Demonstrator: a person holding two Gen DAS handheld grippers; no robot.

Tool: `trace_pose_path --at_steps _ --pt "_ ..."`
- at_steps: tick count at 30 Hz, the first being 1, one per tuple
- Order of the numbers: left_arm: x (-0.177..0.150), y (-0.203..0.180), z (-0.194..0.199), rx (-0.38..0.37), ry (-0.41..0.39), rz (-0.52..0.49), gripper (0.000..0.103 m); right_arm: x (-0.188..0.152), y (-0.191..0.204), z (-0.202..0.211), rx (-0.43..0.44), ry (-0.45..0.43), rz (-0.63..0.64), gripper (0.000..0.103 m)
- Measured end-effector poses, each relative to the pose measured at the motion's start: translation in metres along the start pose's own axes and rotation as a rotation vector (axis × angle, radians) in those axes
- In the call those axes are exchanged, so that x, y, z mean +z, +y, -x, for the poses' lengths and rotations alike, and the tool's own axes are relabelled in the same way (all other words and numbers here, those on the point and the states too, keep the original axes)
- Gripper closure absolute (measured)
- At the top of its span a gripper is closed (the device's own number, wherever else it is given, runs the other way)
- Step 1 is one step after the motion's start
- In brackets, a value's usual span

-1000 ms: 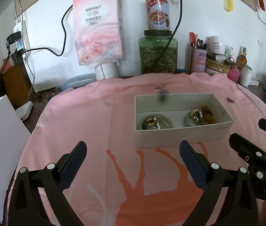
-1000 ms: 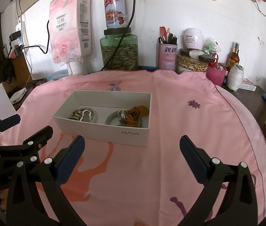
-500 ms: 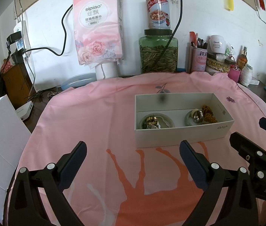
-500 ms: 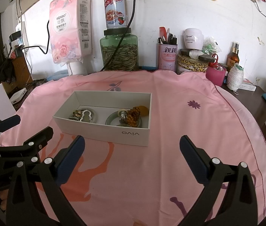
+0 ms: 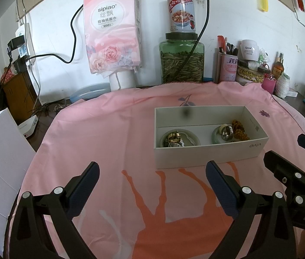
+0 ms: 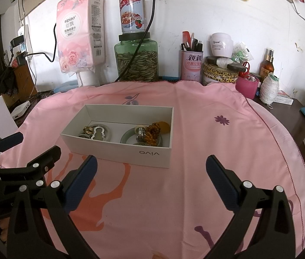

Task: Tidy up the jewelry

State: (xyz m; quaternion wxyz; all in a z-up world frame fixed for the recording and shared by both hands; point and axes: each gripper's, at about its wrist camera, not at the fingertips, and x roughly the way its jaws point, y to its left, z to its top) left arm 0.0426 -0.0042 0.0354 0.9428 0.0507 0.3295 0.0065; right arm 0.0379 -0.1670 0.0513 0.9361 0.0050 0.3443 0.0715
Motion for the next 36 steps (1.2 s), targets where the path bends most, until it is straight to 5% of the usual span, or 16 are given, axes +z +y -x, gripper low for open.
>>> trace_pose_path --at_steps 36 --pt "-0.0019 0.0001 -0.0021 0.004 0.021 0.001 0.006 -0.0017 -0.0023 -0.0023 -0.005 0.004 -0.015 0.007"
